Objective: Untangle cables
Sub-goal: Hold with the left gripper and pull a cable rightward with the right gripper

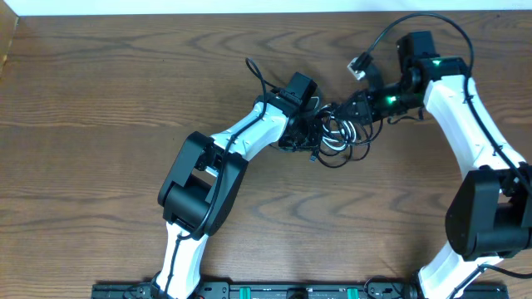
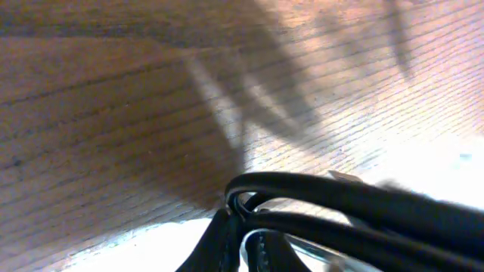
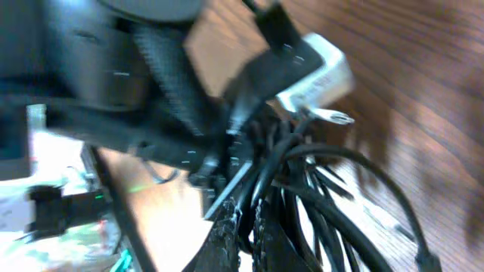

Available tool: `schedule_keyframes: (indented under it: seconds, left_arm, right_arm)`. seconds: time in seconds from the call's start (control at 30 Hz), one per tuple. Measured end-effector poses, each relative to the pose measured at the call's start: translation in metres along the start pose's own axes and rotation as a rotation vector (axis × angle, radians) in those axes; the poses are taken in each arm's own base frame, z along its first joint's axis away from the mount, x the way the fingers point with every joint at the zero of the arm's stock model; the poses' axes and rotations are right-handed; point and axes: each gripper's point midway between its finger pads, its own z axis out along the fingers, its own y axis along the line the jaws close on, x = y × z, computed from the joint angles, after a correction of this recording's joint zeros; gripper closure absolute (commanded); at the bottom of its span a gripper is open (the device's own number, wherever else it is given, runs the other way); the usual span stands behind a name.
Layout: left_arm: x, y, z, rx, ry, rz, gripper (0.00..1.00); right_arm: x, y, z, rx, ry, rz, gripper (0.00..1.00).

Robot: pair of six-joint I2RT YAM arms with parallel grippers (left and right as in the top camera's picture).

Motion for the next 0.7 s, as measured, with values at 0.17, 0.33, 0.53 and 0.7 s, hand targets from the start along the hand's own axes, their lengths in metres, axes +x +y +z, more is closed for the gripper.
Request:
schedule_keyframes:
  seconds: [0.17,0.33,0.53,0.7]
  left_arm:
    - [0.0,0.001,-0.003,-0.015,0.0,-0.002,0.92]
    - [0.004,0.014,-0.006,-0.09,0.007,-0.018,0.92]
    - [0.006,0.024,-0.006,-0.137,0.008,-0.025,0.92]
    - [0.01,0.034,-0.01,-0.2,0.017,-0.035,0.93]
  right_arm:
    - [-0.007,0.007,-0.011,-0.087,-0.058,-0.031,0.99]
    - [-0.014,0.016,-0.022,-0.174,-0.115,-0.044,0.99]
    - [-0.023,0.036,-0.033,-0.308,-0.19,-0.099,0.99]
    - [-0.025,0.041,-0.035,-0.338,-0.206,-0.117,0.99]
